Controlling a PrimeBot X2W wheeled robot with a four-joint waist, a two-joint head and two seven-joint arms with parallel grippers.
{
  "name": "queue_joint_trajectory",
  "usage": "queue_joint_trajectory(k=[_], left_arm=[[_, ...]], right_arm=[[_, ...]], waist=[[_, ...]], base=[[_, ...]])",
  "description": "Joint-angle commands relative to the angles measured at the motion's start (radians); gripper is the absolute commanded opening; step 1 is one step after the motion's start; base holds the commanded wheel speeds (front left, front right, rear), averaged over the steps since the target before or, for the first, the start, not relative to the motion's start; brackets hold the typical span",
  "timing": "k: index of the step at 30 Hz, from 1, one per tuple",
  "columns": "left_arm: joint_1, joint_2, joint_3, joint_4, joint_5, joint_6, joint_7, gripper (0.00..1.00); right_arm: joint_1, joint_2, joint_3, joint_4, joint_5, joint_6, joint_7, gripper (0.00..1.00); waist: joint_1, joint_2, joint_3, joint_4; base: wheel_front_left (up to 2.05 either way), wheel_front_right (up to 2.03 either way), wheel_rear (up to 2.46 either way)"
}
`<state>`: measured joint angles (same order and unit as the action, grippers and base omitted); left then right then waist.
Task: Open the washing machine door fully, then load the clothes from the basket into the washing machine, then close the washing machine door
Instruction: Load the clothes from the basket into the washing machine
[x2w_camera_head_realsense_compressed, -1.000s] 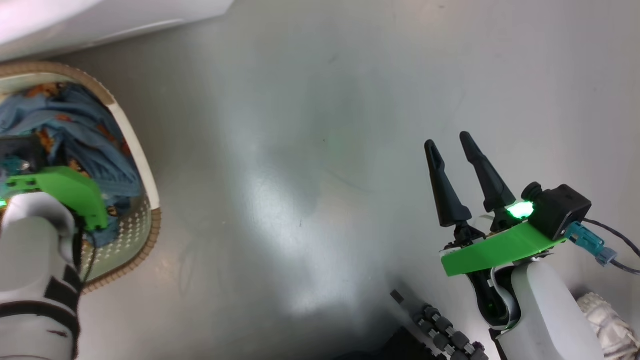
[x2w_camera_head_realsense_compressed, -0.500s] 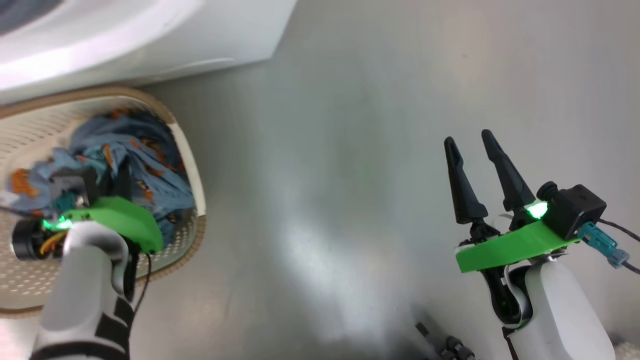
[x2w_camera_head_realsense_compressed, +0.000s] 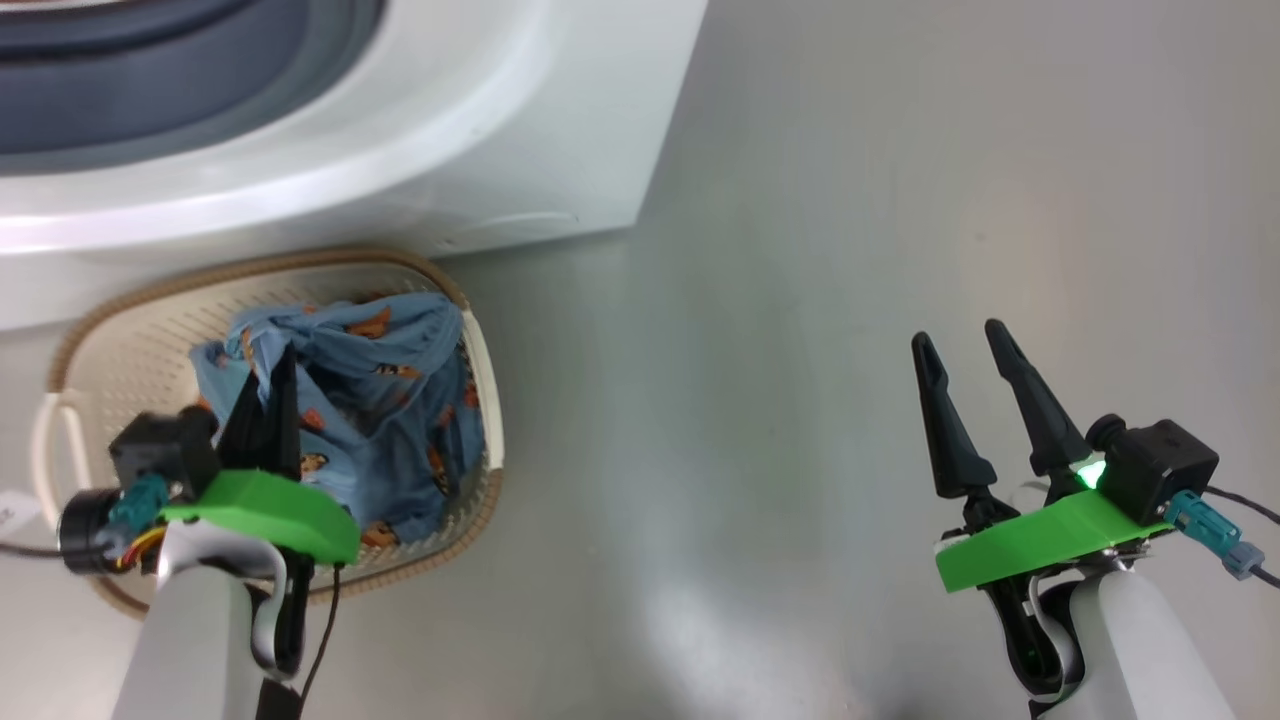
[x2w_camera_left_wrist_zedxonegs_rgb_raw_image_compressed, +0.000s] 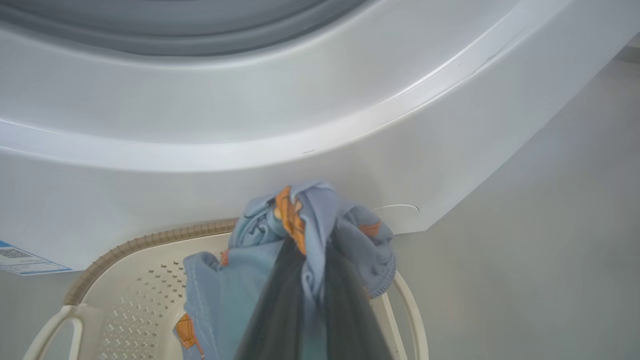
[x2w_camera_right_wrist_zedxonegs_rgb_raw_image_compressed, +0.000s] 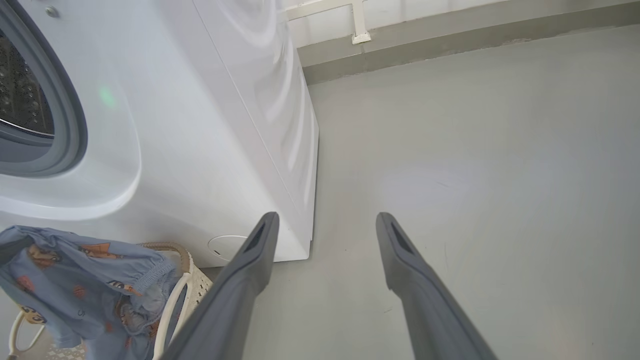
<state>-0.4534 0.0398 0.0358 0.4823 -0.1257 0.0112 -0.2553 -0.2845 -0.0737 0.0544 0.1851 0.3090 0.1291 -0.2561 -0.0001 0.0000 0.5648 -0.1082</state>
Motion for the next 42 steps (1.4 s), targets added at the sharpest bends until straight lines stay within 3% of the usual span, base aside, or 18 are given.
queue_joint_trajectory(k=[1,19,29,42], left_arm=[[0.033,0.018,0.03,-0.034,-0.007,-0.003,-0.006,0.0],[0.199,0.011,0.0,-0.283,-0.082,-0.024,-0.006,0.0],[0.29,0.011,-0.009,-0.416,-0.075,0.003,-0.006,0.0],[0.436,0.01,-0.018,-0.47,-0.1,0.038,-0.006,0.0]], right_arm=[[0.031,-0.007,0.019,-0.017,-0.005,0.002,-0.006,1.0],[0.104,-0.022,-0.02,-0.006,-0.029,0.002,-0.006,1.0],[0.134,-0.021,-0.02,-0.023,-0.089,0.002,-0.006,1.0],[0.197,-0.011,-0.027,-0.009,-0.111,0.002,-0.006,1.0]], waist=[[0.0001,0.0,-0.066,0.042],[0.0001,0.0,-0.267,0.08],[0.0001,0.0,-0.356,0.082],[0.0001,0.0,-0.5,0.088]], base=[[0.0,0.0,0.0],[0.0,0.0,0.0],[0.0,0.0,0.0],[0.0,0.0,0.0]])
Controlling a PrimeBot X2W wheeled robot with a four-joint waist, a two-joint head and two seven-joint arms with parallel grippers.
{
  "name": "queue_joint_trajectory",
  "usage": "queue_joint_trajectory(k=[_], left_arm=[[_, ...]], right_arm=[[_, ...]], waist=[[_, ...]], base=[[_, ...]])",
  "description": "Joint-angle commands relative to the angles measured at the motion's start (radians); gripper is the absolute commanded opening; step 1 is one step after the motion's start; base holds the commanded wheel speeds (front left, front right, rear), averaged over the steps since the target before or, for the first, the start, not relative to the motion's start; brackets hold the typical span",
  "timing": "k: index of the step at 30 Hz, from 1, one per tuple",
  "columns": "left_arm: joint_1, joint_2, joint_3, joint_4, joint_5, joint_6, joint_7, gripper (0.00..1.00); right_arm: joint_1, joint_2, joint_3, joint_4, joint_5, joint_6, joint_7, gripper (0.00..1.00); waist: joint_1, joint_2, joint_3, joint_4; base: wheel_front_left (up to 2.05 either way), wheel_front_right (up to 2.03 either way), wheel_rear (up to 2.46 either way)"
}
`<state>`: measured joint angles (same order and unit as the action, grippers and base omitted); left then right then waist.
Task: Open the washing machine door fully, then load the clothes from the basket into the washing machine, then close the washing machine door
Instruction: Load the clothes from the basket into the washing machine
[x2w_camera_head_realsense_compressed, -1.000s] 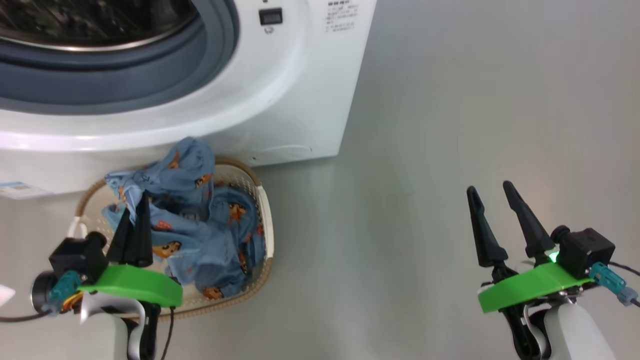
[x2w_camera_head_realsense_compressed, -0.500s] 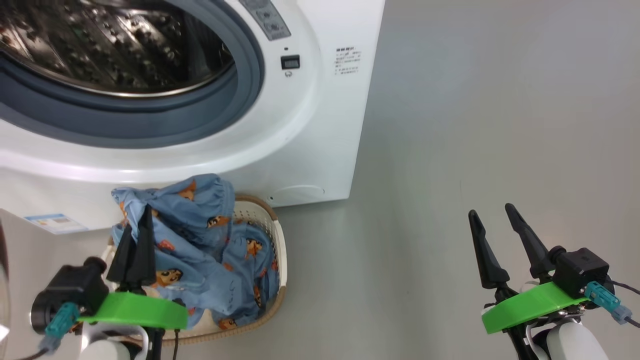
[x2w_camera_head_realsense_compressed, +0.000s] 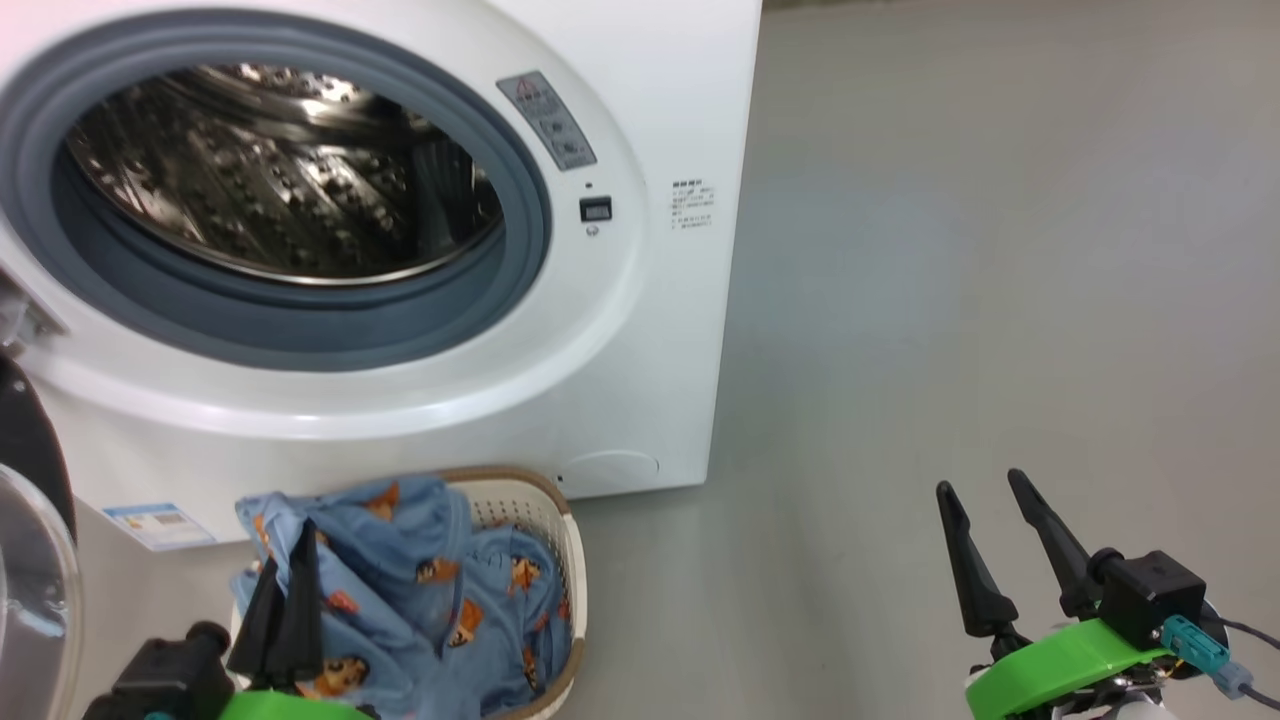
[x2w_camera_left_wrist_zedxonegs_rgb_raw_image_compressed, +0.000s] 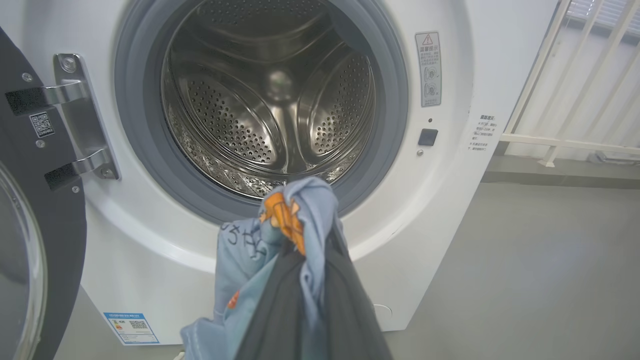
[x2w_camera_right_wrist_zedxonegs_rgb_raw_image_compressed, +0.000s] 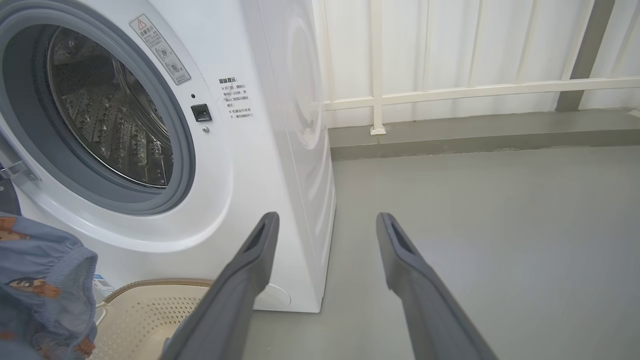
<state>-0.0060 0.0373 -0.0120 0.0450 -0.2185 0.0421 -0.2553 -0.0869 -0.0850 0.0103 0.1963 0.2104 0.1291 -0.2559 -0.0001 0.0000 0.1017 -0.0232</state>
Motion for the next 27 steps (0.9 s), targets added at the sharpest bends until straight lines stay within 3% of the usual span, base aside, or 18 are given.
queue_joint_trajectory(k=[1,13,27], left_arm=[[-0.003,0.013,0.028,-0.035,-0.006,0.008,-0.006,0.0],[0.054,0.013,0.012,-0.056,-0.017,0.024,-0.006,0.0],[0.061,0.013,-0.007,-0.052,-0.039,0.034,-0.006,0.0]], right_arm=[[0.005,0.001,0.015,-0.02,-0.013,0.002,-0.006,1.0],[0.037,0.009,-0.002,-0.014,-0.014,0.002,-0.006,1.0],[0.043,0.011,-0.003,-0.013,-0.011,0.002,-0.006,1.0]], waist=[[0.0001,0.0,-0.045,0.003],[0.0001,0.0,-0.108,0.0],[0.0001,0.0,-0.103,0.008]], base=[[0.0,0.0,0.0],[0.0,0.0,0.0],[0.0,0.0,0.0]])
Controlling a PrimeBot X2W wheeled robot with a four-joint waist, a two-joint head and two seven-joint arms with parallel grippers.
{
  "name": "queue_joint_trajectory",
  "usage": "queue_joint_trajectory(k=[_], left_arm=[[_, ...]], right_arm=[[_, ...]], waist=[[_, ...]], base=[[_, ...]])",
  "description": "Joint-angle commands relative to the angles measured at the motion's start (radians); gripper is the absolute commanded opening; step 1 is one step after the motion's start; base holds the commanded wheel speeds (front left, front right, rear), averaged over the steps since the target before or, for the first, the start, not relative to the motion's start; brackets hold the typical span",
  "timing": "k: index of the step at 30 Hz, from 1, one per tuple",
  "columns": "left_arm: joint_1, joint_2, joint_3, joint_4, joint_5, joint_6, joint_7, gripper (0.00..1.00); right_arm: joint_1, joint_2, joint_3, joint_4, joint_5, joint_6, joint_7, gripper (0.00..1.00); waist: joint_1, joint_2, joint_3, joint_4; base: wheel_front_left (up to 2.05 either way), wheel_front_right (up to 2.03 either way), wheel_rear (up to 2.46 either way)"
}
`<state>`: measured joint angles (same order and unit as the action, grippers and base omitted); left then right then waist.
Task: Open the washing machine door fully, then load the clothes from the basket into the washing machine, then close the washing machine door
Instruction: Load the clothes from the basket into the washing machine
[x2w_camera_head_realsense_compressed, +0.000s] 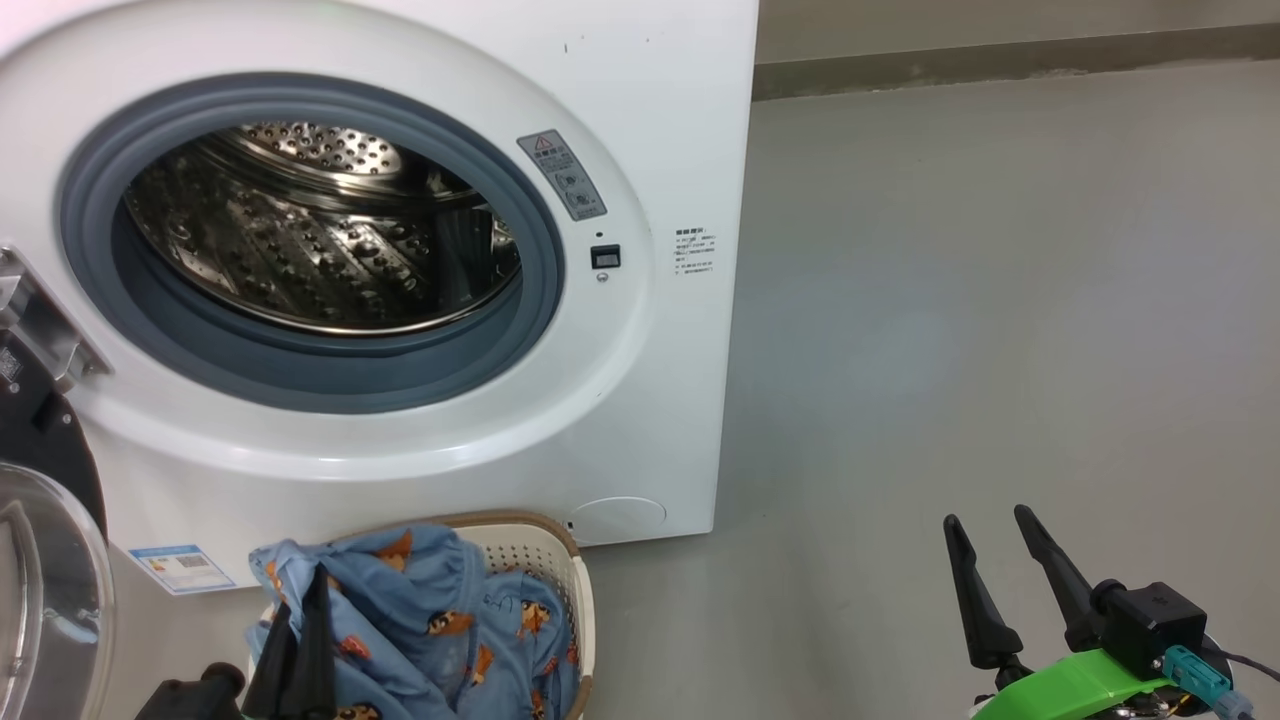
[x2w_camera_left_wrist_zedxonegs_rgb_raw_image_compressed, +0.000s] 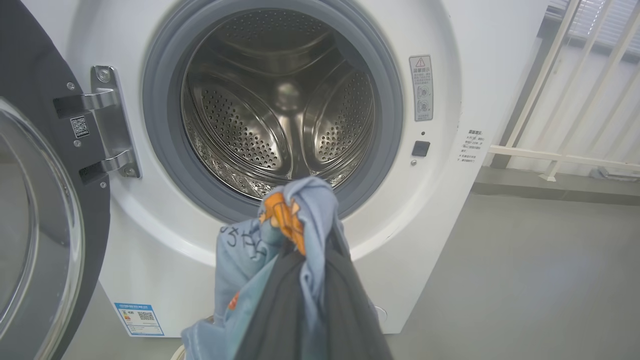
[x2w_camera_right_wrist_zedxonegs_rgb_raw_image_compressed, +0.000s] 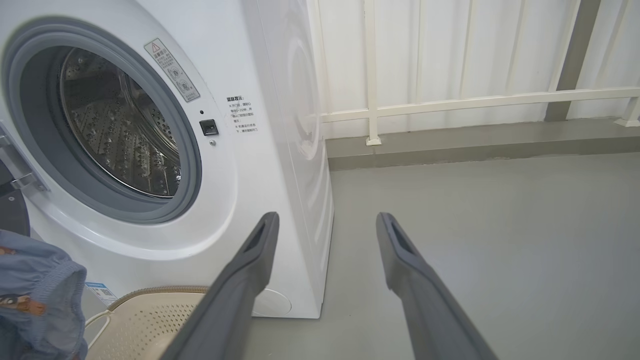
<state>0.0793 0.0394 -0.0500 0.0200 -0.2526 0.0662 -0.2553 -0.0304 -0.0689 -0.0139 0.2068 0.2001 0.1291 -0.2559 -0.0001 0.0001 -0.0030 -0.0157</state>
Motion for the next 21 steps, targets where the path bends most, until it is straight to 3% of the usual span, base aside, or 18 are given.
queue_joint_trajectory(k=[1,13,21], left_arm=[[-0.025,0.011,0.032,-0.026,-0.005,0.009,-0.006,0.0],[-0.072,0.011,0.026,-0.015,-0.01,0.008,-0.006,0.0],[-0.243,0.011,0.056,0.005,0.003,-0.019,-0.006,0.0]], right_arm=[[-0.013,-0.005,0.022,-0.024,0.0,0.002,-0.006,1.0],[-0.029,-0.001,0.024,-0.033,0.012,0.002,-0.006,1.0],[-0.085,-0.003,0.046,-0.045,0.027,0.002,-0.006,1.0]], waist=[[0.0001,-0.0001,0.004,0.001],[0.0001,-0.0001,0.086,-0.012],[0.0001,-0.0001,0.227,-0.032]], base=[[0.0,0.0,0.0],[0.0,0.0,0.0],[0.0,0.0,0.0]])
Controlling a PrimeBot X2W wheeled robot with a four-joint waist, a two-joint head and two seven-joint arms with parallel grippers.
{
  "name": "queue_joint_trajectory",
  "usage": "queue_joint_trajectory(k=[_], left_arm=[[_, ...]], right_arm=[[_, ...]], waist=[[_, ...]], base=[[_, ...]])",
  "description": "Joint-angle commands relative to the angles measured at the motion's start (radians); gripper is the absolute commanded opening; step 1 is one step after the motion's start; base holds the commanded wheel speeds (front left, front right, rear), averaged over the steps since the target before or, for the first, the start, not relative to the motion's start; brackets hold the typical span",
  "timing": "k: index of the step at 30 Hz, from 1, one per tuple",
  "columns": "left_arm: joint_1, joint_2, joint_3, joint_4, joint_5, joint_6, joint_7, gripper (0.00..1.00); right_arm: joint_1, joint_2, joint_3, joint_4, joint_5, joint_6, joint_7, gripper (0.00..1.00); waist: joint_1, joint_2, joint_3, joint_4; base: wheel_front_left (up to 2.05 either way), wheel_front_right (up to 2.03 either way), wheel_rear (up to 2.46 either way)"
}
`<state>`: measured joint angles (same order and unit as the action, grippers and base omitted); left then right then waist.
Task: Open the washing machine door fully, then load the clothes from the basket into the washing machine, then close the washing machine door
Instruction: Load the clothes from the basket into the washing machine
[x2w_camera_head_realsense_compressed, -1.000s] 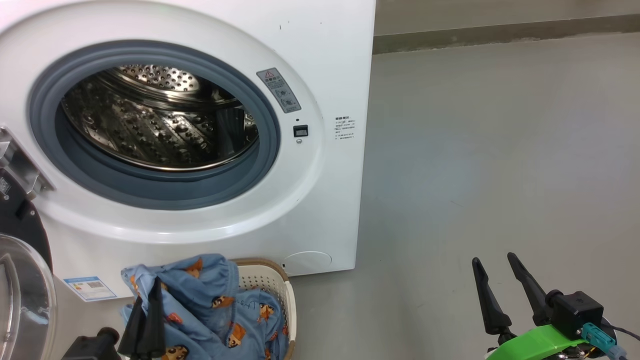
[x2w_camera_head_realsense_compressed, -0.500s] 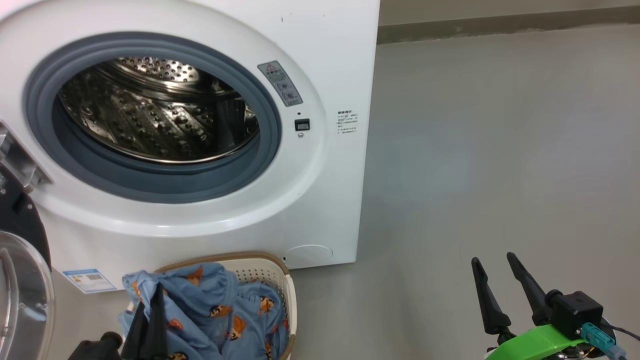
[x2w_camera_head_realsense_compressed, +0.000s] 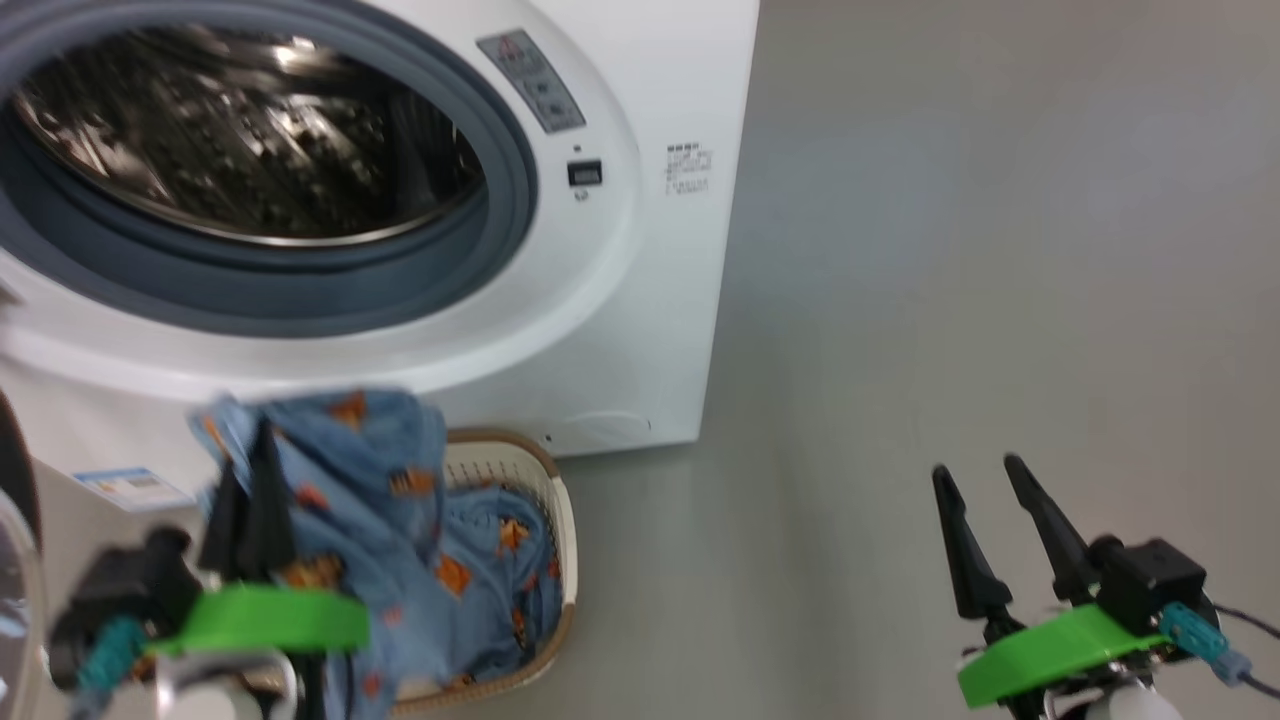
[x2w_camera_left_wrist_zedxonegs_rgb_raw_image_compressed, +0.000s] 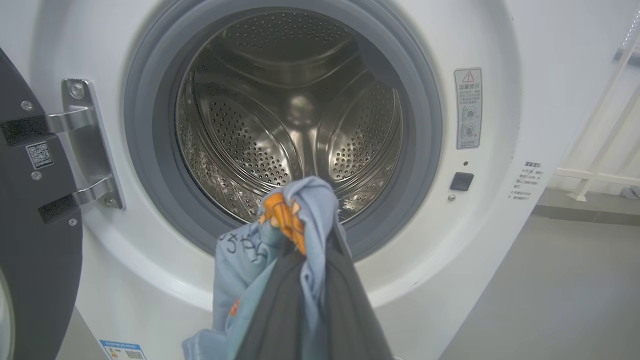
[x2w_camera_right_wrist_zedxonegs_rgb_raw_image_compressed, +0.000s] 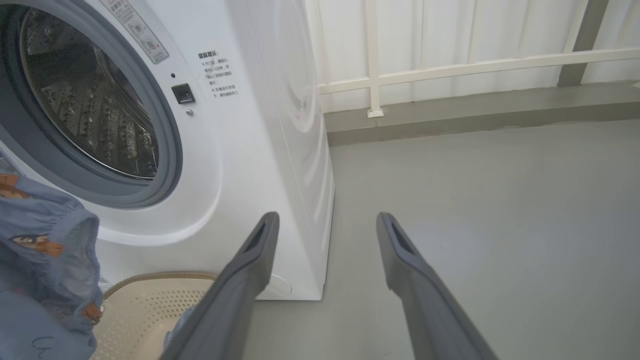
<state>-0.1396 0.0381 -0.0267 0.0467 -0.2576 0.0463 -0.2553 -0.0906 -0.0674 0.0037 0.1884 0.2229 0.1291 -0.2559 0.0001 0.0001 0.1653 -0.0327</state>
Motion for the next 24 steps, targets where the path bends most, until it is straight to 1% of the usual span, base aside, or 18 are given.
queue_joint_trajectory(k=[1,4,7,15,21,24], left_arm=[[-0.052,0.012,0.04,-0.019,0.013,-0.004,-0.006,0.0],[-0.136,0.012,0.068,-0.005,0.034,-0.023,-0.006,0.0],[-0.221,0.012,0.112,0.008,0.027,-0.038,-0.006,0.0],[-0.436,0.022,0.2,0.039,0.107,-0.092,-0.006,0.0],[-0.568,0.042,0.239,0.09,0.146,-0.111,-0.006,0.0],[-0.631,0.053,0.246,0.148,0.161,-0.117,-0.006,0.0]], right_arm=[[-0.035,-0.005,0.033,-0.028,0.007,0.002,-0.006,1.0],[-0.061,-0.005,0.045,-0.032,0.013,0.002,-0.006,1.0],[-0.083,-0.006,0.054,-0.033,0.019,0.002,-0.006,1.0],[-0.131,-0.009,0.066,-0.037,0.03,0.002,-0.006,1.0],[-0.16,-0.005,0.079,-0.039,0.044,0.002,-0.006,1.0],[-0.175,-0.002,0.087,-0.038,0.051,0.002,-0.006,1.0]], waist=[[-0.0001,-0.0001,0.074,-0.02],[-0.0001,-0.0001,0.115,-0.035],[-0.0001,-0.0001,0.15,-0.053],[-0.0001,-0.0001,0.25,-0.099],[-0.0001,-0.0001,0.332,-0.129],[-0.0001,-0.0001,0.374,-0.14]], base=[[0.0,0.0,0.0],[0.0,0.0,0.0],[0.0,0.0,0.0],[0.0,0.0,0.0],[0.0,0.0,0.0],[0.0,0.0,0.0]])
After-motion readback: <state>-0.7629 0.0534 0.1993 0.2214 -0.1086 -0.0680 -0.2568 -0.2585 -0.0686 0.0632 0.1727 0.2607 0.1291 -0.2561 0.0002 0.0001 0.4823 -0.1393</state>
